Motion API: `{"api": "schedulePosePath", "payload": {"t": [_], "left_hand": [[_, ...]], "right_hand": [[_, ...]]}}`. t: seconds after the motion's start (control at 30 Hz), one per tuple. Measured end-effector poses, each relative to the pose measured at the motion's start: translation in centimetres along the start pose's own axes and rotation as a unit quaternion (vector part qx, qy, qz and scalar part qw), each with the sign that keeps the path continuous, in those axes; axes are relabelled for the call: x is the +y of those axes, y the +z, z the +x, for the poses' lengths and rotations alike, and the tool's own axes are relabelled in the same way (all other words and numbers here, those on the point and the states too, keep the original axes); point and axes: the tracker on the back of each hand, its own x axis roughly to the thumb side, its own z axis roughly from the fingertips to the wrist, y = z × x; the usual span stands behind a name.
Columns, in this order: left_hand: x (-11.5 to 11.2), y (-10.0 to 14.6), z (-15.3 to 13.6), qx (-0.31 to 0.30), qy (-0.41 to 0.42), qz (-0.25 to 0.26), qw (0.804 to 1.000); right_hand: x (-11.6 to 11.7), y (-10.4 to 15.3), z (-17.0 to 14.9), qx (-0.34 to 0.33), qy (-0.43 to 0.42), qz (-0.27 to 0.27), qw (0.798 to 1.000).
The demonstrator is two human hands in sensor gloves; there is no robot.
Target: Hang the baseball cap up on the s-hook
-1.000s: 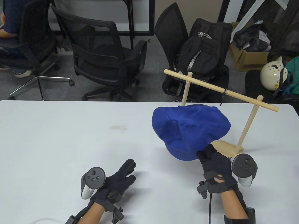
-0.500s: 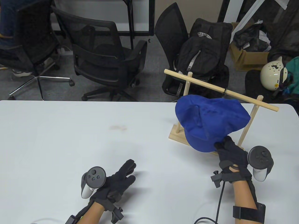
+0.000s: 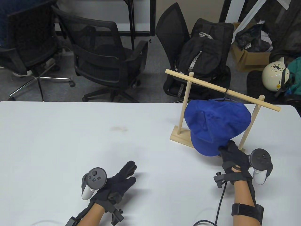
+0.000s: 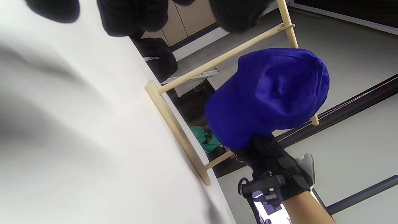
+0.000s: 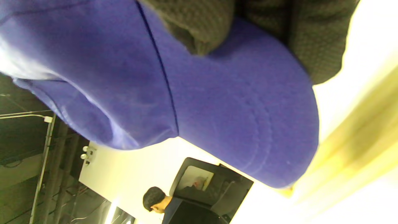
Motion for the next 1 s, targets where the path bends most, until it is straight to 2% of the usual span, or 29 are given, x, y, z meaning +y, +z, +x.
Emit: {"api": "schedulePosePath", "payload": {"t": [0.47, 0.77, 1.0], "left_hand": [[0.1, -0.1, -0.2, 0.009, -0.007, -0.006, 1.0], [0.2, 0.0, -0.2, 0.011, -0.015, -0.007, 1.0], [0.3, 0.0, -0.3, 0.015, -0.028, -0.01, 0.999]], "right_hand": [[1.8, 0.6, -4.9, 0.104, -0.024, 0.003, 0.994], [2.2, 0.6, -6.3, 0.166, -0.026, -0.006, 0.986], [1.9, 0.9, -6.2, 0.193, 0.023, -0.002, 0.981]]}}
